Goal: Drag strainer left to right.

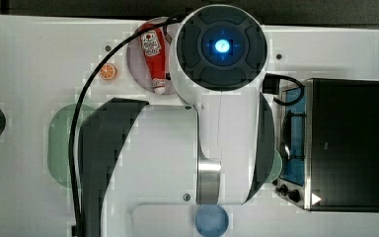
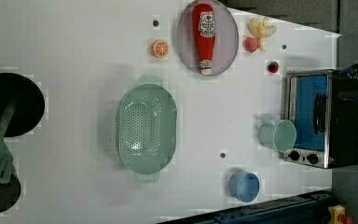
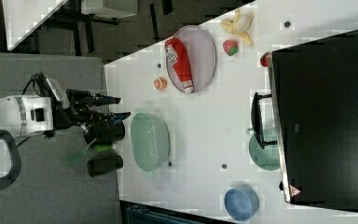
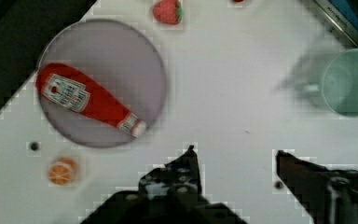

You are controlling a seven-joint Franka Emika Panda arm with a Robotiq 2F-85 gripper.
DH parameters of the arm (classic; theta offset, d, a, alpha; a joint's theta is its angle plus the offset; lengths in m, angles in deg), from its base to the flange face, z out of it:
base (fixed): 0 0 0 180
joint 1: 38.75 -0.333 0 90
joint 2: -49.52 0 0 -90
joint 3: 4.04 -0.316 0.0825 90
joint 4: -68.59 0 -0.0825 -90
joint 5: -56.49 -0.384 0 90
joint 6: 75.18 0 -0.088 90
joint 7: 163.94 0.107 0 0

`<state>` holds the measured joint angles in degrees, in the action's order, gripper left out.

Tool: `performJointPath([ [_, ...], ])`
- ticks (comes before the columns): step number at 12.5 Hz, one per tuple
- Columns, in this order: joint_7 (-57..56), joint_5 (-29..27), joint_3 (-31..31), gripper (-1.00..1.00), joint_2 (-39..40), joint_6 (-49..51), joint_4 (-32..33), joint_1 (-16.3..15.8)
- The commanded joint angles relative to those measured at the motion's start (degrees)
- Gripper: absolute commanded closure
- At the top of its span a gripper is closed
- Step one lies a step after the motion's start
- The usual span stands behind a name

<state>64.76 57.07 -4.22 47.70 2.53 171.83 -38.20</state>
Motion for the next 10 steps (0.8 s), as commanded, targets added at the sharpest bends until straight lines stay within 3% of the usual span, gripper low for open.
performJointPath([
  [1,3.27,0.96,1.29,-0.59,-22.31,6.47,12.8,0.85],
  [3,3.33,0.45,0.22,-0.99,-22.18,6.48,12.82,0.53],
  [6,3.74,-2.64,-5.48,-1.0,-20.62,6.38,13.2,-1.43],
  [10,11.65,-3.05,-18.16,-1.0,-14.78,5.97,13.71,-2.82],
])
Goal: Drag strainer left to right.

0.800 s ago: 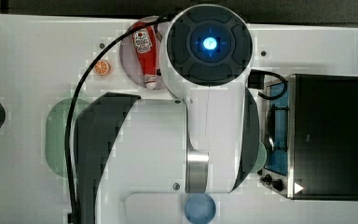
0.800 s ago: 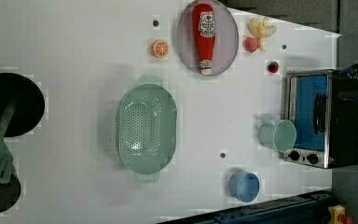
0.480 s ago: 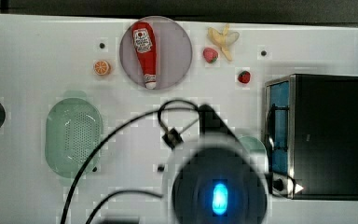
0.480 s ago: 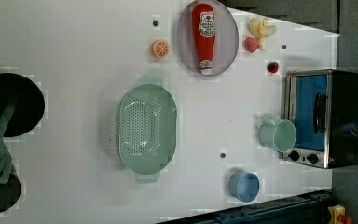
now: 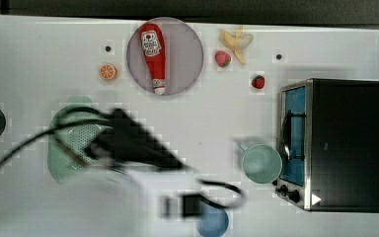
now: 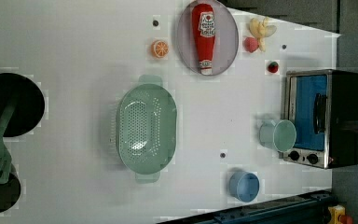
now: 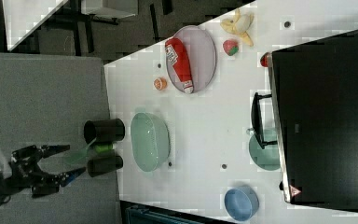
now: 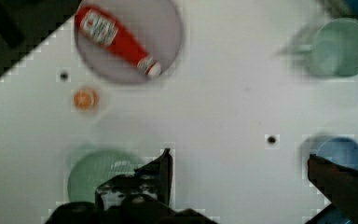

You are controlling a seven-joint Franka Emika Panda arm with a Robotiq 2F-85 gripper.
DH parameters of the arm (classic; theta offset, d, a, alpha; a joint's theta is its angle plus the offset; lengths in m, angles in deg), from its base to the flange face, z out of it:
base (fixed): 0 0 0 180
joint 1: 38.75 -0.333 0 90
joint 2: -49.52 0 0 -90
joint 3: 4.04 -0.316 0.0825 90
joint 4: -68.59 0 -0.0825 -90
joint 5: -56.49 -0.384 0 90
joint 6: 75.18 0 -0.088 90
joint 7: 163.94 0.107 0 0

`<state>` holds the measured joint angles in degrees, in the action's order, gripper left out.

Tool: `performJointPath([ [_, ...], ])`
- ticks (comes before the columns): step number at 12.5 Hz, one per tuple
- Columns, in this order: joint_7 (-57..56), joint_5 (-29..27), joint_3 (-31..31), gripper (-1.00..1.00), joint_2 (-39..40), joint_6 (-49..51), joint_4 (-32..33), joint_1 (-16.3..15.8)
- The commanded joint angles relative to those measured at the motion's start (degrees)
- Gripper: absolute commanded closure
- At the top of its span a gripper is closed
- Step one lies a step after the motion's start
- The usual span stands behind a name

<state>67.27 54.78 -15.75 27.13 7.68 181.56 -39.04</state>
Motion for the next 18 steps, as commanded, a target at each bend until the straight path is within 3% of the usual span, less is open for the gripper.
performJointPath([
  [1,13.86,-0.77,-9.9,-1.0,7.94,-0.27,3.98,-2.04],
  [6,43.69,-0.72,-21.68,-1.0,21.26,-15.43,4.58,-2.14],
  [11,68.55,1.44,-23.87,-1.0,33.85,-27.19,6.21,-2.36],
  [13,73.59,3.07,-23.78,-1.0,38.78,-31.78,6.98,-2.38],
  [18,73.93,7.86,-22.55,-1.0,49.12,-43.08,8.3,-2.49],
])
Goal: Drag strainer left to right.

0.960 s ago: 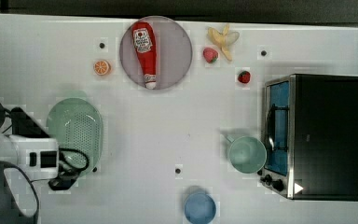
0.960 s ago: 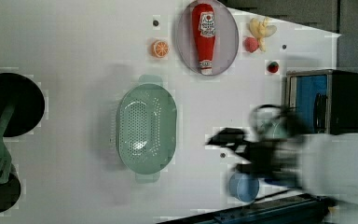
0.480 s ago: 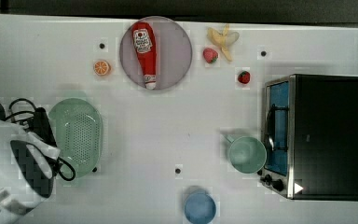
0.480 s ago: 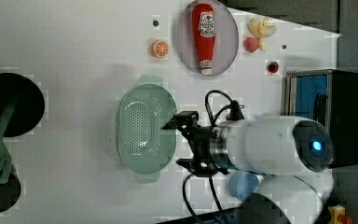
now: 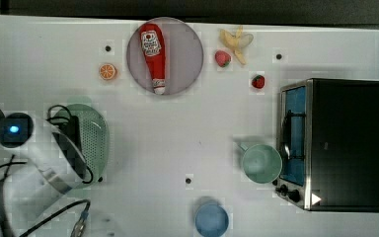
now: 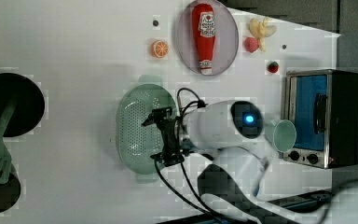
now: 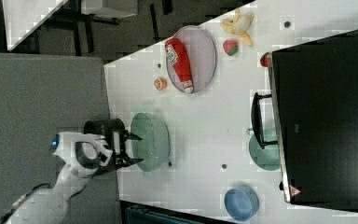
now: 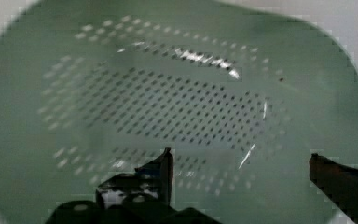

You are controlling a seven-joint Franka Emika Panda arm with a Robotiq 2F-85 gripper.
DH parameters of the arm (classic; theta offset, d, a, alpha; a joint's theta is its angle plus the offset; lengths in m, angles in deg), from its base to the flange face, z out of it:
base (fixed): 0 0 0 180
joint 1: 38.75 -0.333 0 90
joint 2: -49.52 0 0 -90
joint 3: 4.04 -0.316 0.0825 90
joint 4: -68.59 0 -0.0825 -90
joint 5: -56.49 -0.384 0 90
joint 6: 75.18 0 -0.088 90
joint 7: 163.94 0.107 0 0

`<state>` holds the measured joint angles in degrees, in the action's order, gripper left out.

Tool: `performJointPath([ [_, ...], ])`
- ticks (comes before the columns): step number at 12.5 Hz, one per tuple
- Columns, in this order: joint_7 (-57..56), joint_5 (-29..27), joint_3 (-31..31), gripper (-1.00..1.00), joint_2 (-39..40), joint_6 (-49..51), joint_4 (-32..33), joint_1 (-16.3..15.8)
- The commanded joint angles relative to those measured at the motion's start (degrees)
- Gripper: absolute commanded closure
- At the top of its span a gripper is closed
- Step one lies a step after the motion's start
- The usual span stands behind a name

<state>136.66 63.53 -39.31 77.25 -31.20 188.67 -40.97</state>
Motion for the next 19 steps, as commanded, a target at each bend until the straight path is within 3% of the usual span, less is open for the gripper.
performJointPath([
  [1,4.55,-0.76,1.41,-1.0,0.13,-5.99,1.73,-0.67],
  [11,4.46,2.94,9.03,-1.0,2.9,-15.31,7.24,-2.09],
  [19,2.24,4.53,15.0,-1.0,-2.18,-16.17,12.18,-0.13],
])
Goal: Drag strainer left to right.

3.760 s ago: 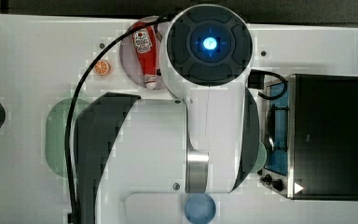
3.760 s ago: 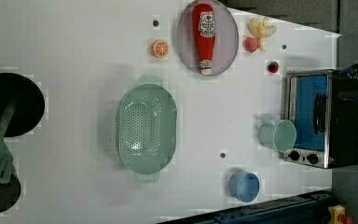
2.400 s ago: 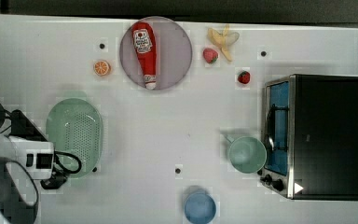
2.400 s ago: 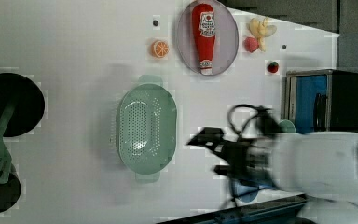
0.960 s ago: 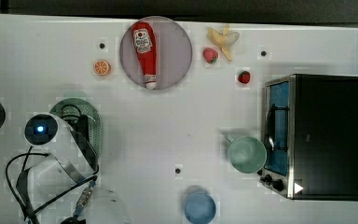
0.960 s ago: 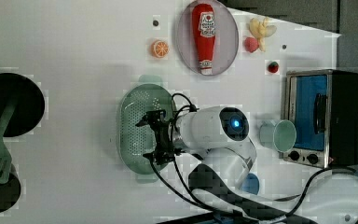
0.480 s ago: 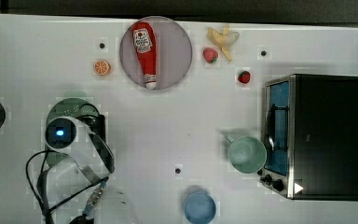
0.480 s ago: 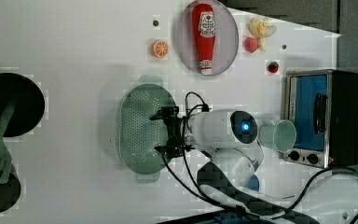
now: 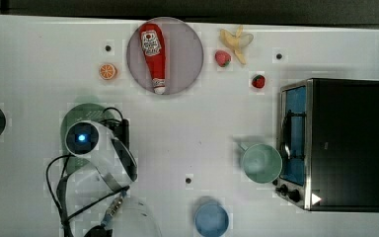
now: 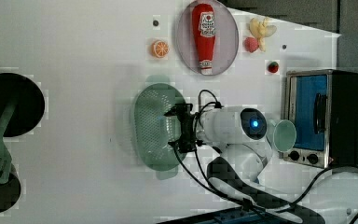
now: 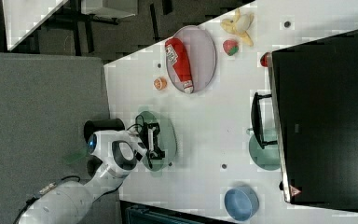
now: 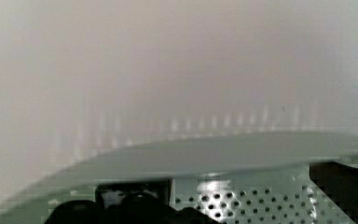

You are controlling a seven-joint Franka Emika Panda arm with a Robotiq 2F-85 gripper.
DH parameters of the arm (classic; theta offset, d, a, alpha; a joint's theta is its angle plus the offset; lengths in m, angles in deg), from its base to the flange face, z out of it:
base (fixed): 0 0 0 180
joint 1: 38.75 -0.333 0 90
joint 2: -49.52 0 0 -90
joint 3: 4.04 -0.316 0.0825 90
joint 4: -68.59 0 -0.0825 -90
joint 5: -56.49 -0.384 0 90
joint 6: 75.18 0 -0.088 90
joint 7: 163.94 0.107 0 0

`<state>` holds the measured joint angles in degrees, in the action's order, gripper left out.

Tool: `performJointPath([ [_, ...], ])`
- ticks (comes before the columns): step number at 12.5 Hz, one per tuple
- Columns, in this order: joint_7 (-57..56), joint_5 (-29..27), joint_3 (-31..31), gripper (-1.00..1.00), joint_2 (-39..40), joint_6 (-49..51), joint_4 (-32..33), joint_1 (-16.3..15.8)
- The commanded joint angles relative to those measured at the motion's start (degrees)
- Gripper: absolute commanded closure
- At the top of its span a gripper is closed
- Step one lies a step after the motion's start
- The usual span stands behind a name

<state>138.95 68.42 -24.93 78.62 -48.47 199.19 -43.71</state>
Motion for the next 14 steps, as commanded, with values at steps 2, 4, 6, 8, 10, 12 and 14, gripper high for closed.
performJointPath([
  [2,-2.51,-0.36,1.98,-1.0,-4.57,1.17,2.58,3.41],
  [4,-5.63,-0.37,3.28,-1.0,-4.89,0.93,3.34,4.28],
  [6,-10.52,-0.37,6.06,-1.0,-6.05,0.92,4.25,6.56],
  [8,-13.09,-0.37,7.44,-1.0,-6.59,0.99,4.88,7.74],
  [10,-16.31,-0.37,8.83,-1.0,-6.92,1.05,5.22,8.76],
  [12,-19.73,-0.37,10.3,-1.0,-7.28,0.89,5.65,9.74],
  [14,-23.41,-0.37,12.01,-1.0,-7.55,0.82,5.82,10.65],
])
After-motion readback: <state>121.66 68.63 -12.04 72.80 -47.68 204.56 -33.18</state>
